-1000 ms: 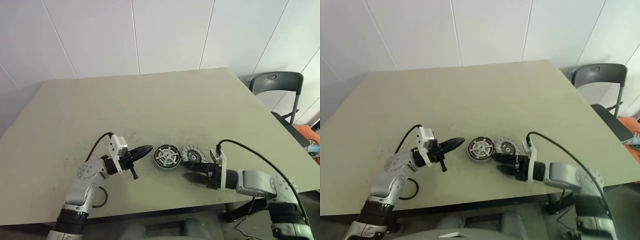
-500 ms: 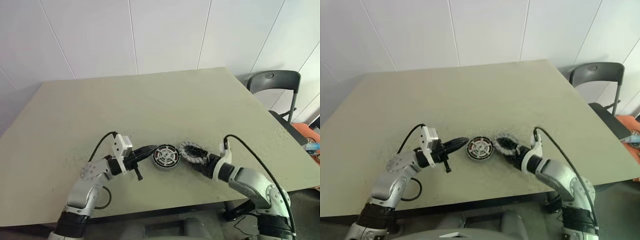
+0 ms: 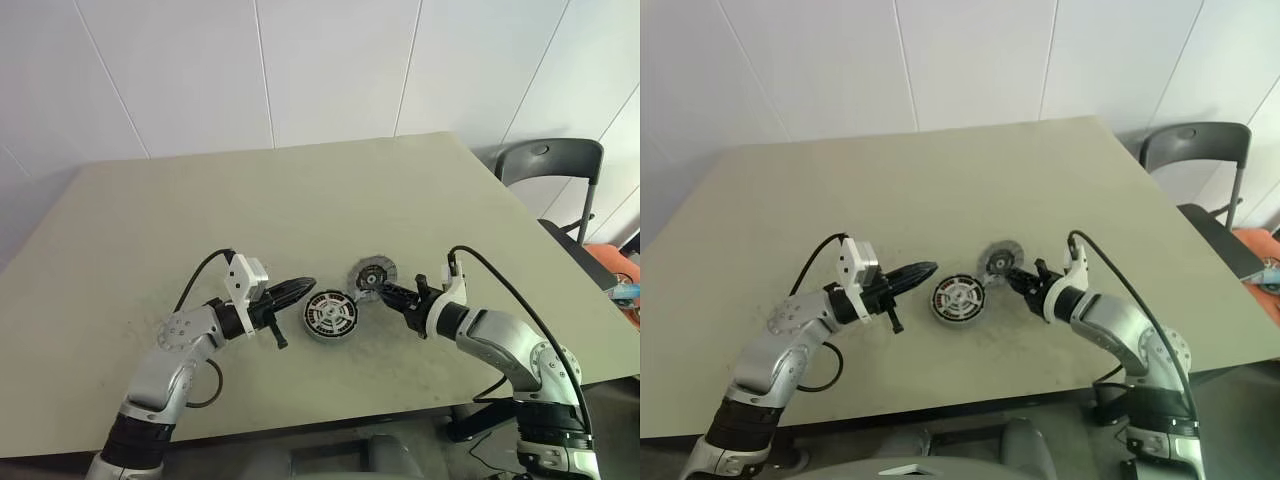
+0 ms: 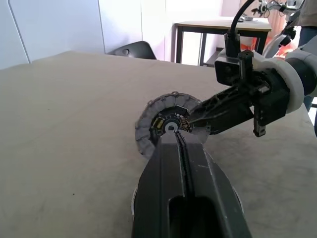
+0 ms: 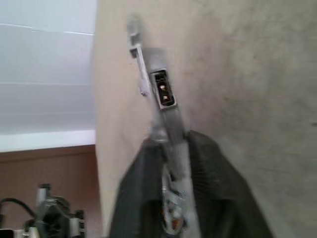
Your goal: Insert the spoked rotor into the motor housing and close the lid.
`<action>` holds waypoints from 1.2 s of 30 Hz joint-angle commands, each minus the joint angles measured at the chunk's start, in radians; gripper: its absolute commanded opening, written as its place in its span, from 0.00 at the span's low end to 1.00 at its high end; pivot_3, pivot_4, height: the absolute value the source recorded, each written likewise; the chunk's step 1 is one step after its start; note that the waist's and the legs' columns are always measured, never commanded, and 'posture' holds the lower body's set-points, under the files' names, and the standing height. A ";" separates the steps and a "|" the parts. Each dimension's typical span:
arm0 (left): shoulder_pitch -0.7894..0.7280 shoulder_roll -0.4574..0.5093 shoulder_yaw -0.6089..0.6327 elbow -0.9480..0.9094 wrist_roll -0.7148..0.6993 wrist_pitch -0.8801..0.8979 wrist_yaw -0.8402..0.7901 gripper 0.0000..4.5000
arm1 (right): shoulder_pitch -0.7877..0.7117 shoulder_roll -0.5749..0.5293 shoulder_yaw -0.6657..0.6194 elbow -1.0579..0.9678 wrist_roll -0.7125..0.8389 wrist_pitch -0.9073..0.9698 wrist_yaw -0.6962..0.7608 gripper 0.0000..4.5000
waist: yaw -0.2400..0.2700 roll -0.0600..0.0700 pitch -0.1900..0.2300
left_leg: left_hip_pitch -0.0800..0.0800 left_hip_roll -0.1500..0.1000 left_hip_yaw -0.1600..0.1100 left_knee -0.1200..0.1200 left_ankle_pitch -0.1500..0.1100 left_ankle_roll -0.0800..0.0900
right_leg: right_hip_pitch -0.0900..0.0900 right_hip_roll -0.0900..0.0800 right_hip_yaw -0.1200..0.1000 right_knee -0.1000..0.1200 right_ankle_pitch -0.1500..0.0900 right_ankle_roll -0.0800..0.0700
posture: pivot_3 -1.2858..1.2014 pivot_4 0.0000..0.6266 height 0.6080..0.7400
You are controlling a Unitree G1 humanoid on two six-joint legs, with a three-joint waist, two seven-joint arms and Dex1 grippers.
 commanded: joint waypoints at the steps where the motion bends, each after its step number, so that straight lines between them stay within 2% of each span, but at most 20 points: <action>1: -0.012 0.010 0.020 -0.060 -0.007 0.012 0.023 0.00 | -0.063 -0.047 0.050 -0.052 -0.126 0.036 0.142 0.06 | -0.005 0.001 0.000 | 0.000 0.000 0.000 0.000 0.000 0.000 | 0.000 0.000 0.000 0.000 0.000 0.000 | 0.52 0.00 1.00; 6: -0.023 0.012 0.019 -0.068 -0.007 0.027 0.037 0.00 | -0.100 -0.115 0.141 -0.117 -0.416 0.032 0.366 0.06 | -0.013 0.000 0.000 | 0.000 0.001 0.000 0.000 0.000 0.000 | 0.000 0.001 0.000 0.000 0.000 0.000 | 0.52 0.00 1.00; 15: -0.039 0.019 0.027 -0.057 -0.005 0.030 0.043 0.00 | -0.123 -0.277 0.399 -0.284 -1.026 -0.180 0.774 0.06 | -0.014 0.000 0.000 | 0.000 0.001 0.001 0.001 0.000 0.000 | 0.000 0.001 0.000 0.000 0.000 0.000 | 0.52 0.00 1.00; 23: -0.044 0.019 0.028 -0.061 -0.007 0.039 0.059 0.00 | -0.127 -0.329 0.480 -0.276 -1.339 -0.393 1.036 0.06 | -0.012 -0.002 0.001 | 0.000 0.001 0.001 0.001 0.000 0.000 | 0.000 0.001 0.000 0.000 0.000 0.000 | 0.52 0.00 1.00; 27: -0.054 0.027 0.034 -0.061 -0.005 0.046 0.063 0.00 | -0.111 -0.338 0.483 -0.279 -1.416 -0.452 1.133 0.30 | -0.012 -0.003 0.002 | 0.000 0.001 0.001 0.001 0.000 0.000 | 0.000 0.001 0.000 0.000 0.000 0.000 | 0.52 0.00 1.00; 33: -0.064 0.041 0.043 -0.055 -0.009 0.051 0.061 0.00 | -0.089 -0.358 0.440 -0.226 -1.450 -0.478 1.265 0.74 | -0.013 -0.003 0.002 | 0.000 0.001 0.001 0.001 0.000 0.000 | 0.000 0.001 0.000 0.000 0.000 0.000 | 0.52 0.00 1.00; 36: -0.066 0.047 0.045 -0.059 -0.009 0.056 0.061 0.00 | -0.095 -0.357 0.421 -0.187 -1.485 -0.508 1.295 0.74 | -0.012 -0.003 0.002 | 0.000 0.001 0.001 0.002 0.000 0.000 | 0.000 0.001 0.000 0.001 0.000 0.000 | 0.52 0.00 1.00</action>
